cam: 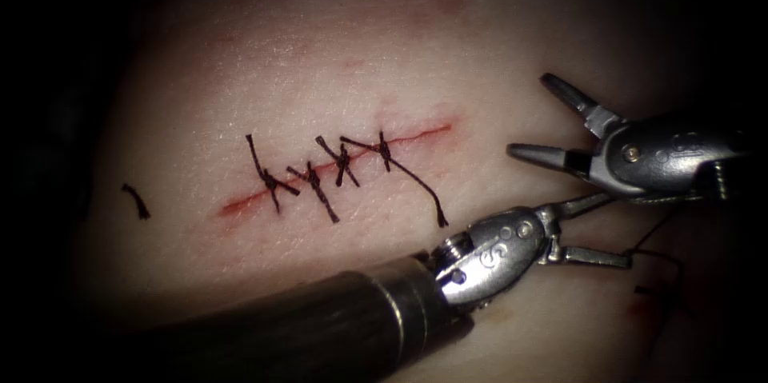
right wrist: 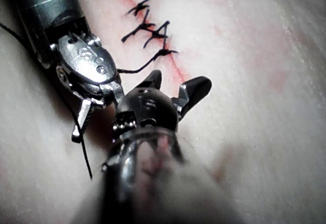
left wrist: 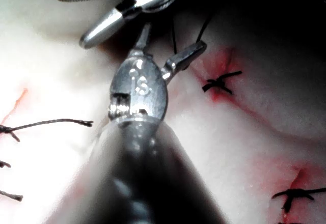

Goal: Wound Closure

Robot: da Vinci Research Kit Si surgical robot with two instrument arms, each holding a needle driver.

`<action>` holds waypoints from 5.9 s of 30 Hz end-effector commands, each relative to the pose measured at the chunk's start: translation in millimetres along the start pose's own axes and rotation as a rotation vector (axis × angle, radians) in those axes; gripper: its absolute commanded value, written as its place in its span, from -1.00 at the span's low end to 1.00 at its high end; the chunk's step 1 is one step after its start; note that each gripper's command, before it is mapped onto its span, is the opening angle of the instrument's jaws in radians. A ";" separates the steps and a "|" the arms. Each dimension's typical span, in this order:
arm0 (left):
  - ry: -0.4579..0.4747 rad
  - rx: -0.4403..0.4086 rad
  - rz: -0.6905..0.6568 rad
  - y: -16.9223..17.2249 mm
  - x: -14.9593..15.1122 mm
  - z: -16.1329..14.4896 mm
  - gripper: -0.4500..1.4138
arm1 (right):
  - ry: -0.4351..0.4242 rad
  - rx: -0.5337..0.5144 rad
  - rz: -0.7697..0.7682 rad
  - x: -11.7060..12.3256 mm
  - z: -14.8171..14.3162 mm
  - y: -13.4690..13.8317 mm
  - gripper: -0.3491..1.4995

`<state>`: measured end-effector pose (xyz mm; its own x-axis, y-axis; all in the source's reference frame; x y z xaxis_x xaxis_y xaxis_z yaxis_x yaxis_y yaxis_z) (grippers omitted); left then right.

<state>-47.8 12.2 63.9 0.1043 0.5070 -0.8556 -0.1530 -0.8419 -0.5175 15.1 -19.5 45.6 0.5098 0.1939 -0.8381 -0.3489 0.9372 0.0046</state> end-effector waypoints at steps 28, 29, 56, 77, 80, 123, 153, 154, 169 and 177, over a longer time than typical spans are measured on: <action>-0.633 0.197 0.690 0.2 1.7 -10.8 0.22 | 0.011 0.000 -0.011 -0.4 1.1 -1.4 0.82; -0.641 0.194 0.697 -0.1 1.3 -10.9 0.22 | 0.011 0.000 -0.011 -0.4 1.1 -1.4 0.82; -0.636 0.057 0.788 -1.4 2.2 -14.4 -1.00 | 0.234 0.281 -0.122 -3.3 4.2 -3.2 0.72; -0.631 0.042 0.769 0.0 4.0 -15.4 -1.00 | 0.441 0.354 -0.327 -1.0 10.9 -7.6 0.82; -0.631 0.041 0.770 -0.1 4.0 -15.4 -1.00 | 0.438 0.356 -0.337 -0.9 11.6 -7.8 0.82; -0.629 0.043 0.749 1.2 3.3 -16.5 -1.00 | 0.403 0.373 -0.427 -2.3 13.6 -9.4 -0.16; -0.705 0.263 0.693 0.8 -2.9 -36.5 -0.33 | 0.401 0.207 -0.208 -3.0 0.5 -5.5 0.67; -0.702 0.265 0.682 0.8 -3.2 -36.9 -0.26 | 0.388 0.199 -0.208 -3.1 0.3 -5.4 0.67; -0.749 0.252 0.533 6.4 -3.9 -39.6 0.30 | 0.229 0.183 -0.171 -3.8 -0.9 -5.8 0.33; -0.642 0.206 0.435 10.8 -1.1 -38.5 0.26 | 0.229 0.183 -0.172 -3.8 -1.1 -6.0 0.34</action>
<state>-11.4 -4.5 58.5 -0.5730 0.2184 -0.7899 -0.2440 -0.9656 -0.0900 13.8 -25.5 47.8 0.3534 -0.0226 -0.9352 -0.1182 0.9906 -0.0686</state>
